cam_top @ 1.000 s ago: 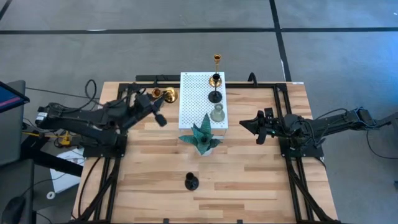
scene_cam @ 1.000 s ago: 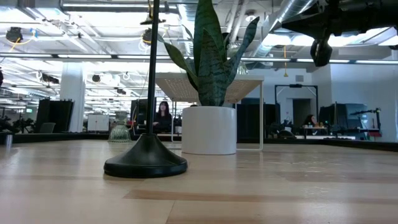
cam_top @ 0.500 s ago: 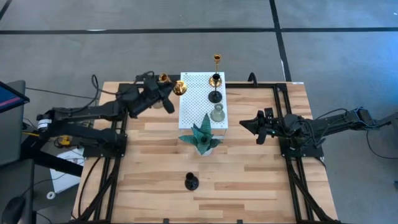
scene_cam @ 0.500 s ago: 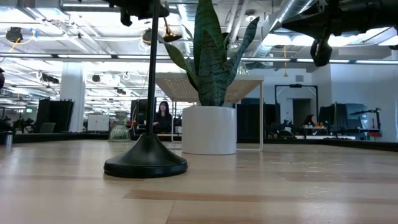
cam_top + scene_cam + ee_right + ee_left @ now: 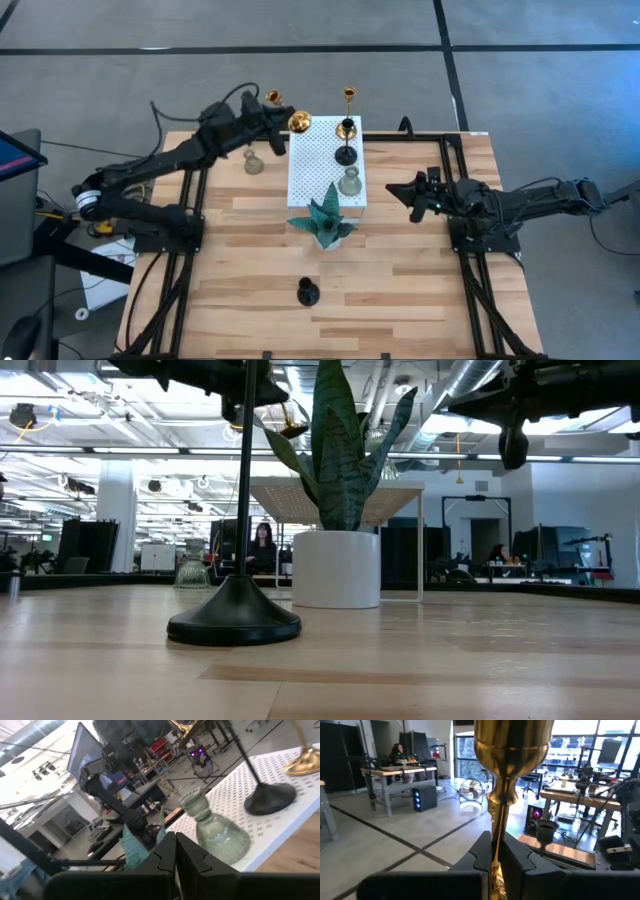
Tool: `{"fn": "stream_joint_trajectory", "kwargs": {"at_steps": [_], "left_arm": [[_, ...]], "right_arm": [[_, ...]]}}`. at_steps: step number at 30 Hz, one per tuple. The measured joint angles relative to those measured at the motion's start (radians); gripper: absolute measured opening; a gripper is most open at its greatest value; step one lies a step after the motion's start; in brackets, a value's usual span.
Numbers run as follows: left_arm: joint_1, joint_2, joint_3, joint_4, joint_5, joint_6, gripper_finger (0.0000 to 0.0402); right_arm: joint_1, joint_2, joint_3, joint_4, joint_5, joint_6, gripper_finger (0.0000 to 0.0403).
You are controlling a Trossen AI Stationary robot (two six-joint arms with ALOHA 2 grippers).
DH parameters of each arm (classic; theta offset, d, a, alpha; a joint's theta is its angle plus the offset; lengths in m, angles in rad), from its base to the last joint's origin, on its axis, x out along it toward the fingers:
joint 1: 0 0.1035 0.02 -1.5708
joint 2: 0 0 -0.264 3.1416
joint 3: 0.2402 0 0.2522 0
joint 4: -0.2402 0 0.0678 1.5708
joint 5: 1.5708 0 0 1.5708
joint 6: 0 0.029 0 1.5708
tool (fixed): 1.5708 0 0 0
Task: Pick & Place candle stick holders
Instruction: Put the gold candle holder on the shelf aligned with the other gold candle holder
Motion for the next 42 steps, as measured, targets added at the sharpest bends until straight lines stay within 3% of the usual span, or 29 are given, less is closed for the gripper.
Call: {"fn": "stream_joint_trajectory", "kwargs": {"at_steps": [12, 21, 28, 35, 42], "left_arm": [[0.154, 0.2, 0.054, -0.005, 0.191, -0.068, 0.0015], [0.177, 0.28, 0.058, 0.062, 0.242, -0.082, 0.0015], [0.17, 0.356, 0.142, 0.061, 0.256, -0.084, 0.0015], [0.171, 0.377, 0.211, -0.06, 0.254, -0.026, 0.0015], [0.17, 0.378, 0.211, -0.082, 0.254, -0.021, 0.0015]], "right_arm": [[-0.033, 0.0, 0.0, -0.001, -0.001, 0.0, 0.0], [-0.033, 0.0, 0.0, -0.001, 0.02, 0.0, 0.0], [-0.039, 0.0, 0.0, -0.001, 0.027, 0.0, 0.0], [-0.039, 0.0, 0.0, -0.001, 0.027, 0.0, 0.0], [-0.038, 0.0, 0.0, -0.001, 0.031, 0.0, 0.0]]}}
